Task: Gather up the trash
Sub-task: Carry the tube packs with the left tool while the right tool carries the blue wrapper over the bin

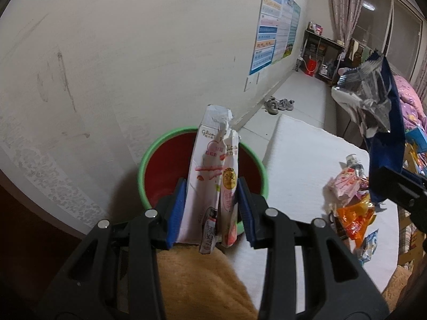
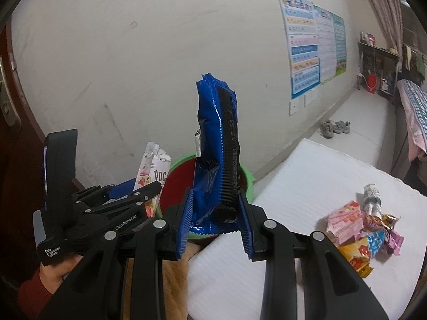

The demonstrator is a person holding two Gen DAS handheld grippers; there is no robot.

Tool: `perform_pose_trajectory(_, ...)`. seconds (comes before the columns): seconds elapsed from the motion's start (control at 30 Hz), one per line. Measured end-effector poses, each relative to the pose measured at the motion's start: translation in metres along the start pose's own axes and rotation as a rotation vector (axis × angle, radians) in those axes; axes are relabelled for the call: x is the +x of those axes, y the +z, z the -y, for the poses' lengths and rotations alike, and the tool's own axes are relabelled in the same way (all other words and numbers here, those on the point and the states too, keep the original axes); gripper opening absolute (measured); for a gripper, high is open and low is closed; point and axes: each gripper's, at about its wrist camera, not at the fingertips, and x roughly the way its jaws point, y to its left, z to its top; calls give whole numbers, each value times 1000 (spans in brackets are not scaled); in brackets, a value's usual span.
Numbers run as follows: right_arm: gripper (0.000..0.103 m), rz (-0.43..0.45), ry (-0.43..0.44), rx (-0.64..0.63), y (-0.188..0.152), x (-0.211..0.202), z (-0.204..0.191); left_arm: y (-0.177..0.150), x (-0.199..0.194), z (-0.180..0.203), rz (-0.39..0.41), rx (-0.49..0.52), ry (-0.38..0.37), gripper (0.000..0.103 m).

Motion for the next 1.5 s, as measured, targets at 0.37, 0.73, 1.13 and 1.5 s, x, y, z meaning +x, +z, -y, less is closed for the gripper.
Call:
perform_pose_trajectory(0.37, 32, -30, 20, -28, 4, 17, -11, 1, 7, -13, -4, -8, 21, 37)
perform_pose_trajectory(0.73, 32, -87, 23, -29, 5, 54, -4, -2, 24, -28, -35, -31, 48, 37)
perform_pose_trajectory(1.13, 32, -170, 8, -18, 0, 97, 10, -4, 71, -40, -113, -64, 45, 37)
perform_pose_trajectory(1.5, 32, -189, -5, -27, 11, 121, 13, 6, 97, -48, -139, -81, 42, 39)
